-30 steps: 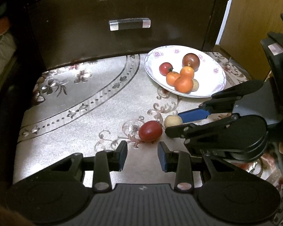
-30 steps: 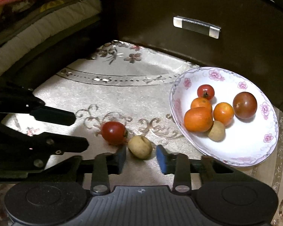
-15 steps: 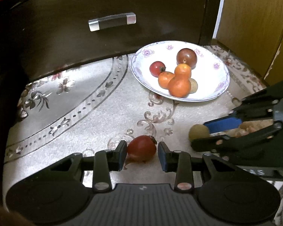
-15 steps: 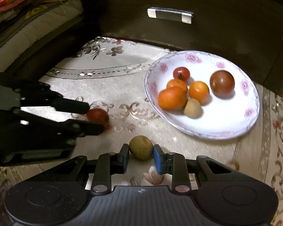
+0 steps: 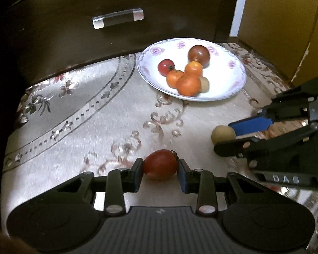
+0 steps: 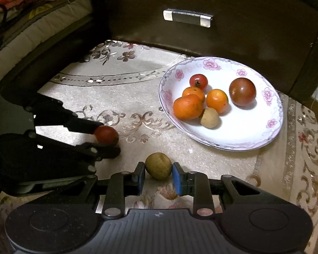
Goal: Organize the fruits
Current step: 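Lift and hold the red tomato and brown fruit in both tools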
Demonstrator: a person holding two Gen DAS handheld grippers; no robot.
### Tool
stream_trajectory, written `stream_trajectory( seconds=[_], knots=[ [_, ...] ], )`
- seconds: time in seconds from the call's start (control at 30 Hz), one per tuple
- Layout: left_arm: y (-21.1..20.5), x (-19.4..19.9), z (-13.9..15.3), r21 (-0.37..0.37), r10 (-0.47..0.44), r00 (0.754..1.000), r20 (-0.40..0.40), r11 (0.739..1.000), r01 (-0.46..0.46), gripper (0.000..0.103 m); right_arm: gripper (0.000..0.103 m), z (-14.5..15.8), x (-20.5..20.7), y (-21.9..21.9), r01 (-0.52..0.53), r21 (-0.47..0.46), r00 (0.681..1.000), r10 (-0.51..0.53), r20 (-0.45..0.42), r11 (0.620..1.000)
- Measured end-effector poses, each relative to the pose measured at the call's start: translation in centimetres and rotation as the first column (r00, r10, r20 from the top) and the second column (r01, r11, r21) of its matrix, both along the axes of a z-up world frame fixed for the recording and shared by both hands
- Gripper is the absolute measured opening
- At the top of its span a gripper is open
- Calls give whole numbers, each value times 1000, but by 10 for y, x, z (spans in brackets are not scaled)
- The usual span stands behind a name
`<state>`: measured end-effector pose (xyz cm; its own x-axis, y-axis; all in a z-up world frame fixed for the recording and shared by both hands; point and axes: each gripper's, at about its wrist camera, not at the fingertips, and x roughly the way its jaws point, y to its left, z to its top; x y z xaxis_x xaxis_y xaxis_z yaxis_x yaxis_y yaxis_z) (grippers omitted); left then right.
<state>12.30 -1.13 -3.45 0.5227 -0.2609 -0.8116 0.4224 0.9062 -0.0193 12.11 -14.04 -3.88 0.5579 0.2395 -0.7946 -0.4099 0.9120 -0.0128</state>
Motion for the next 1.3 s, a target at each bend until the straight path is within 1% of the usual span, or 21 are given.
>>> stream_trajectory(
  seconds=[0.1,0.2,0.37,0.43,0.5,0.6,0.77,0.83,0.9,0.97,1.03,1.17,1.23,1.3],
  knots=[
    [-1,-14,2,3,2,1000,-16,1000,-2,40,24,3,-12,-4,11,4,1000,-11,-1,1000],
    [-4,-29,1,28,0,1000,-25,1000,1,40,24,-1,-25,-5,23,-22,1000,-23,-15,1000],
    [-4,-55,-1,15,13,999,-51,1000,-13,40,24,-9,-47,-2,22,-51,999,-24,-35,998],
    [-2,-65,-2,0,21,998,-61,1000,-21,40,24,-9,-54,0,24,-57,999,-26,-23,998],
    [-3,-72,-5,9,23,998,-60,1000,-22,40,24,-11,-60,-1,28,-65,999,-29,-14,997],
    [-3,-77,-5,8,26,999,-38,1000,-25,41,25,-14,-68,2,17,-88,1000,-15,21,996],
    [-4,-76,-5,13,23,999,-34,1000,-23,43,26,-13,-67,-1,17,-70,1000,-16,13,997],
    [-3,-75,-6,16,31,999,-34,999,-31,48,32,-13,-67,-2,5,-54,1000,-5,2,999],
    [-1,-74,-6,16,37,999,-35,999,-36,53,52,-13,-69,-1,0,-60,1000,0,-2,998],
    [1,-74,-7,9,44,998,-39,999,-44,55,51,-14,-69,0,-3,-72,1000,4,5,997],
    [1,-73,-7,7,45,998,-40,999,-44,56,51,-13,-68,0,0,-66,1000,0,1,998],
    [-4,-74,-7,11,20,999,-34,1000,-20,56,51,-10,-66,-2,16,-59,1000,-15,10,998],
    [-9,-75,-6,25,5,1000,-26,1000,-4,55,51,-10,-65,-3,18,-58,1000,-17,10,998],
    [-12,-75,-6,24,0,1000,-26,1000,1,50,51,-12,-65,-2,17,-65,1000,-16,8,998]
  ],
)
